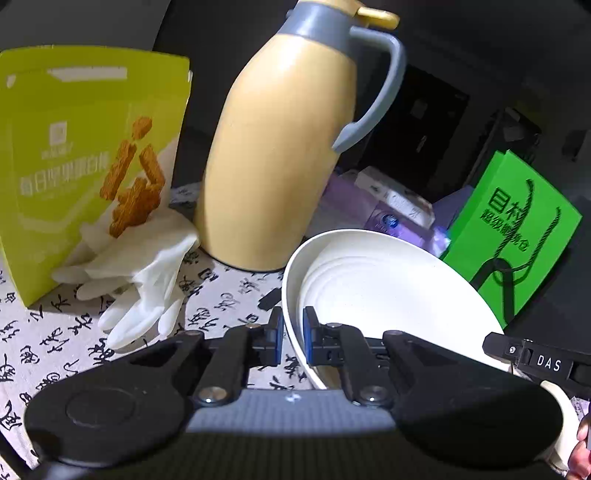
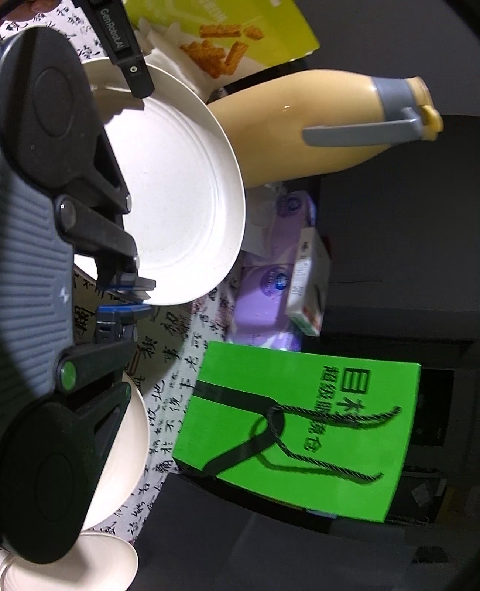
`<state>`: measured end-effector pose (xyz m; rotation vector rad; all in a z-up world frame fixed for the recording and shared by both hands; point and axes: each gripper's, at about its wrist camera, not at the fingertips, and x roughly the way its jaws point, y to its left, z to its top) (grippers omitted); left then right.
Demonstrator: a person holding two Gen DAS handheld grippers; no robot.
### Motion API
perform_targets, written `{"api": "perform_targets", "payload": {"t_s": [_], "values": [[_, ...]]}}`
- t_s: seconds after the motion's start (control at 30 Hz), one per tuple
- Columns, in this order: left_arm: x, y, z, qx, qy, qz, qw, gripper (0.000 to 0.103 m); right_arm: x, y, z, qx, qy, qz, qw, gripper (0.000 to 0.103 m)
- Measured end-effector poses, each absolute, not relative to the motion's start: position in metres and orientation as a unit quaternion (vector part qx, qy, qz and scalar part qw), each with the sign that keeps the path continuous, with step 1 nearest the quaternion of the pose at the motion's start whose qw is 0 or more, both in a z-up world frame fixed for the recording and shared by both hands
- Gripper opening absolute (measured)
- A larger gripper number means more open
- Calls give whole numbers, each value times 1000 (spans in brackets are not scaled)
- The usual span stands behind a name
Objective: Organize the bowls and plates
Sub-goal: 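Lift the cream plate with both grippers and carry it back across the table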
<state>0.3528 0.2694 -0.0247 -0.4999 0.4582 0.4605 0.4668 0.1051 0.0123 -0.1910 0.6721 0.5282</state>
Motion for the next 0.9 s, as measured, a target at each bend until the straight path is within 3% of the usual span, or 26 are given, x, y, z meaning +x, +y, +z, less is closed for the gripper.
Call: {"api": "perform_targets", "payload": {"t_s": [0.6,0.9], "values": [[331,246,0,-228,179,191,938,10,423,72,42,-68,275,248,926,7],[310,208,22,-174,139,164,961,11,396,34,59,-48,248,234,939,7]]}}
